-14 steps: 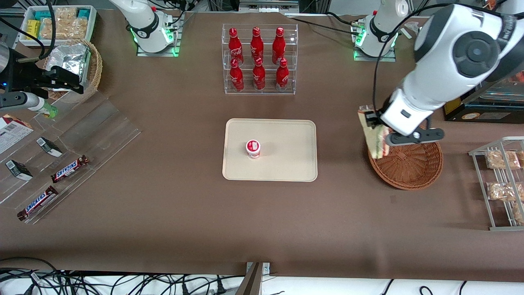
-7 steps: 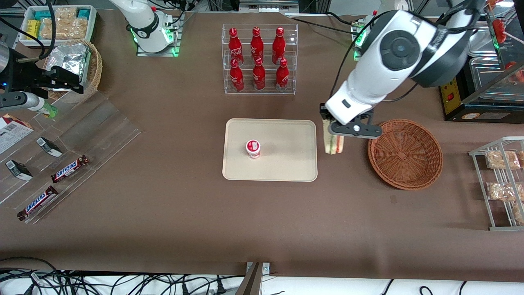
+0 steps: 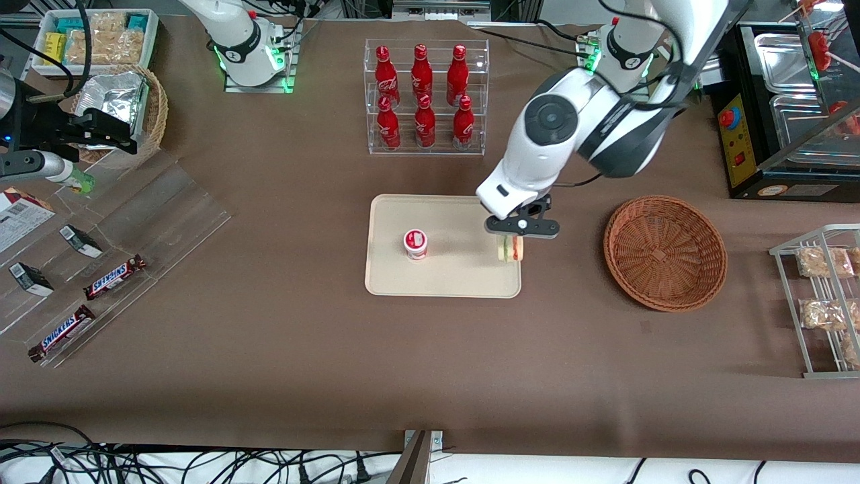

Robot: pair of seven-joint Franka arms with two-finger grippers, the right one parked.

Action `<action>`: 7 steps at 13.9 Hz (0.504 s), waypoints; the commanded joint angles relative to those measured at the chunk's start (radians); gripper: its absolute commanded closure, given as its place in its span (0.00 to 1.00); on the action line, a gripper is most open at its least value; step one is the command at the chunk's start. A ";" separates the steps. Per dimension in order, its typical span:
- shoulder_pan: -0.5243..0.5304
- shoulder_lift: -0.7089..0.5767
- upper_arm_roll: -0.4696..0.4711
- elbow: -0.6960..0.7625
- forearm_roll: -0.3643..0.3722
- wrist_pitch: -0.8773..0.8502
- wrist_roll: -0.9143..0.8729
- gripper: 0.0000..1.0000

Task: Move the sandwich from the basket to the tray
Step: 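Lift the sandwich and carry it over the cream tray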

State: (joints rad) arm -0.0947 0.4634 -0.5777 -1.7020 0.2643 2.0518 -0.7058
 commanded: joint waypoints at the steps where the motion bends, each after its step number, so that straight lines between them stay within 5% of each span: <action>1: -0.022 0.090 -0.001 0.021 0.058 0.056 -0.044 1.00; 7: -0.072 0.217 0.005 0.021 0.194 0.158 -0.168 1.00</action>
State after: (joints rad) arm -0.1467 0.6361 -0.5764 -1.7017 0.4015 2.1817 -0.8205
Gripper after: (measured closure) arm 0.806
